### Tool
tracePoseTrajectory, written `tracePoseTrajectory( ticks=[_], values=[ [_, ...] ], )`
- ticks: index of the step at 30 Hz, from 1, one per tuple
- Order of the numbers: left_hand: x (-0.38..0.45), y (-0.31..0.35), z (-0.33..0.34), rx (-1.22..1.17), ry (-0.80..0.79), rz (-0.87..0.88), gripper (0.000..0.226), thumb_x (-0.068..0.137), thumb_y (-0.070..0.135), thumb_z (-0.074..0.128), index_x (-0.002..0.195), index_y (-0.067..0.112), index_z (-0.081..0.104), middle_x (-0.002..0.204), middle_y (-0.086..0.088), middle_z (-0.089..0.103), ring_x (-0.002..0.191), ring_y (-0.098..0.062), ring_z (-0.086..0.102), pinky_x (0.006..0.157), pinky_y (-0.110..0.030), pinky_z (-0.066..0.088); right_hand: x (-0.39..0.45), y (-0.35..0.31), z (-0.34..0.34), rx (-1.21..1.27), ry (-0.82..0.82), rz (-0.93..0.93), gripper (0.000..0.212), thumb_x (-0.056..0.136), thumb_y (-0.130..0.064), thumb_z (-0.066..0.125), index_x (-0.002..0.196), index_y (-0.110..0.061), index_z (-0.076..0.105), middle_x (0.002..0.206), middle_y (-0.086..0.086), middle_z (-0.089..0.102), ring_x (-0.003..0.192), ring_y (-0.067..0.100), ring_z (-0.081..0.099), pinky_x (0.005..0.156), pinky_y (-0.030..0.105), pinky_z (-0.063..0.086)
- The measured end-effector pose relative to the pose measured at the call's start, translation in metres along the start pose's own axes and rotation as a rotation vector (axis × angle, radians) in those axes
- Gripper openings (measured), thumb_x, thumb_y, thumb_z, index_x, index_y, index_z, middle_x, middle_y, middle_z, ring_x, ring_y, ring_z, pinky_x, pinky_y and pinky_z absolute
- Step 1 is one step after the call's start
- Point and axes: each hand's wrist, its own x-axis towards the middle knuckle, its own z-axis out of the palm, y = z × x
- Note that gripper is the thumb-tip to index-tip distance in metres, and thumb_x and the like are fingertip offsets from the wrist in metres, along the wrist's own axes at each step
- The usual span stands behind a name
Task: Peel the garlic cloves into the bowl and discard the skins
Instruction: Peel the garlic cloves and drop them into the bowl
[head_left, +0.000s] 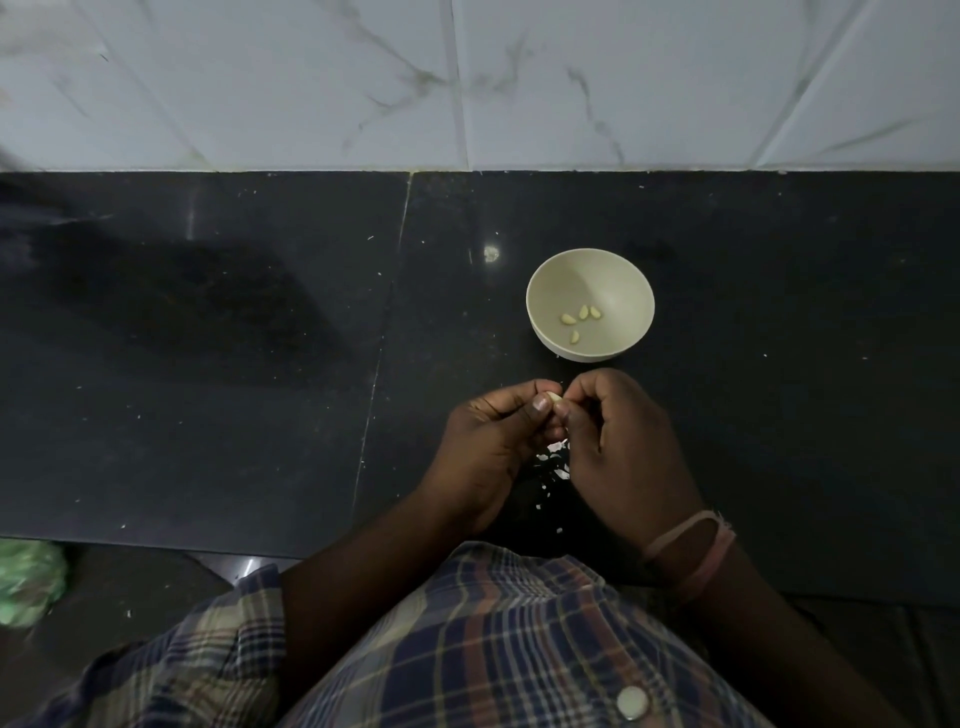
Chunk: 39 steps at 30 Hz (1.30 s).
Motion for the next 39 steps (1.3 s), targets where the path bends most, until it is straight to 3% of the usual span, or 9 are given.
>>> tracePoseTrajectory(
  ticks=[9,16,21,28,33,39],
  values=[
    [0.002,0.001,0.002,0.022,-0.006,0.012,0.017,0.096,-0.001,0.055,0.105,-0.006,0.069,0.088,-0.011,0.074,0.077,-0.013,0.070,0.074,-0.022,0.056,0.004,0.003,-0.002,0.010,-0.062,-0.009,0.011,0.091,-0.002,0.060,0.090,-0.012,0.055,0.086,-0.004,0.053,0.078,0.004,0.050,0.068,0.013,0.038],
    [0.004,0.004,0.004,-0.082,-0.005,-0.037,0.014,0.084,0.005,0.064,0.093,0.003,0.075,0.088,-0.012,0.074,0.076,-0.014,0.071,0.074,-0.021,0.058,0.007,0.005,0.000,-0.016,-0.061,-0.056,0.009,0.096,-0.003,0.056,0.091,-0.011,0.053,0.088,0.002,0.052,0.079,0.015,0.049,0.071,0.026,0.036],
    [0.005,0.003,0.005,-0.134,0.012,-0.040,0.015,0.079,0.002,0.065,0.093,0.003,0.070,0.090,-0.011,0.075,0.076,-0.016,0.073,0.072,-0.023,0.060,0.006,0.006,0.006,-0.028,-0.030,-0.059,0.008,0.098,-0.016,0.046,0.093,-0.011,0.050,0.091,0.001,0.048,0.082,0.015,0.048,0.073,0.027,0.037],
    [0.012,0.000,0.002,-0.175,-0.025,-0.031,0.006,0.083,0.003,0.066,0.086,0.007,0.068,0.103,-0.016,0.072,0.089,-0.025,0.070,0.083,-0.033,0.059,0.008,0.006,0.009,0.020,-0.013,-0.033,0.004,0.097,-0.014,0.050,0.094,-0.010,0.051,0.093,0.001,0.048,0.084,0.013,0.048,0.075,0.016,0.035],
    [0.016,0.004,-0.002,-0.202,-0.028,-0.042,0.016,0.084,0.004,0.065,0.094,0.012,0.074,0.094,-0.010,0.073,0.086,-0.020,0.068,0.080,-0.029,0.057,0.010,0.004,0.012,0.112,-0.048,0.009,0.005,0.100,-0.015,0.055,0.096,-0.014,0.052,0.092,0.000,0.053,0.083,0.014,0.056,0.071,0.020,0.043],
    [0.022,0.007,-0.004,-0.118,-0.063,-0.027,0.022,0.083,0.005,0.064,0.096,0.014,0.079,0.097,-0.012,0.072,0.091,-0.023,0.066,0.083,-0.032,0.058,0.015,0.002,0.021,0.179,-0.026,0.116,0.006,0.102,-0.018,0.054,0.096,-0.014,0.054,0.091,-0.001,0.057,0.083,0.008,0.057,0.071,0.012,0.041]
  ],
)
